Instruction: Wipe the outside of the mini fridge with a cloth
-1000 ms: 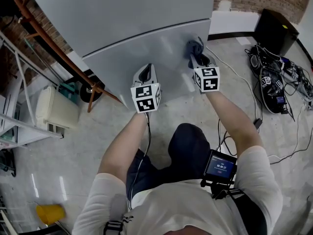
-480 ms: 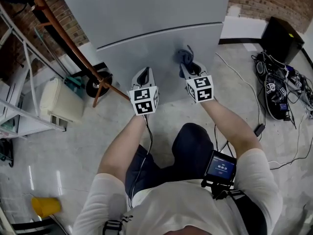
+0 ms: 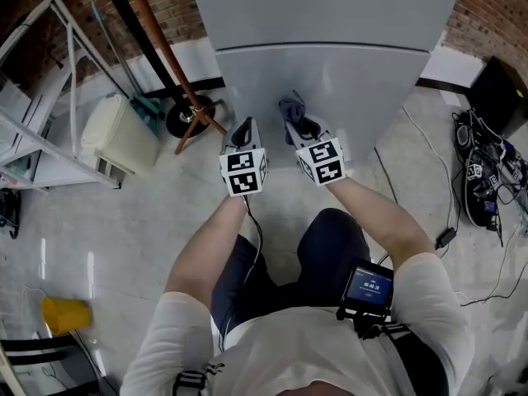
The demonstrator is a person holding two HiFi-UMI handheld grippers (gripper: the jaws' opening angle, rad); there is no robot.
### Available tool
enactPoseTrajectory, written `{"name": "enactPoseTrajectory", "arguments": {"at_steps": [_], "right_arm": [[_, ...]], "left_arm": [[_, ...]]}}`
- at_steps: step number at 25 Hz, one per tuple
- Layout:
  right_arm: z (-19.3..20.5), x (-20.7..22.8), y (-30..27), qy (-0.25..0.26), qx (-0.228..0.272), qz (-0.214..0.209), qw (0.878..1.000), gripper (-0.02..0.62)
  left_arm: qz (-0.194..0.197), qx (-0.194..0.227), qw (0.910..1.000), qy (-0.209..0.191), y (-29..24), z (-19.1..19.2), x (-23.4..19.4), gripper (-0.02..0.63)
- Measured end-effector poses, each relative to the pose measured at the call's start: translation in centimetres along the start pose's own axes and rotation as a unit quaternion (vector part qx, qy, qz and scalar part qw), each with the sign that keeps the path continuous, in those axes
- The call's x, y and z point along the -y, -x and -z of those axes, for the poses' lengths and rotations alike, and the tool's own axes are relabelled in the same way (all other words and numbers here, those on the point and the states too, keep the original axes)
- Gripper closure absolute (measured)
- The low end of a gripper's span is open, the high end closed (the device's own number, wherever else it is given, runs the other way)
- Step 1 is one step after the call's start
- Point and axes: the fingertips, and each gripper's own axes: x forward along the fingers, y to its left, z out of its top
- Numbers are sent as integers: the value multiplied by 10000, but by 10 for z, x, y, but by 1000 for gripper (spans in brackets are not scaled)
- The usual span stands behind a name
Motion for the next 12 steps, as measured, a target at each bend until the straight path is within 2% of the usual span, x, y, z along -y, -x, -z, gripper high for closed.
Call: {"name": "enactPoseTrajectory", "arguments": {"at_steps": [5,12], "right_arm": [[6,-48,-35,27,-99,-378,9992,515],[16,-92,-79,55,-225,-557,9982,515]], "left_arm": [[-341,-188,9992,93,20,24,-42,606],[-638,-359,9972,126,48,45,-91,606]]}}
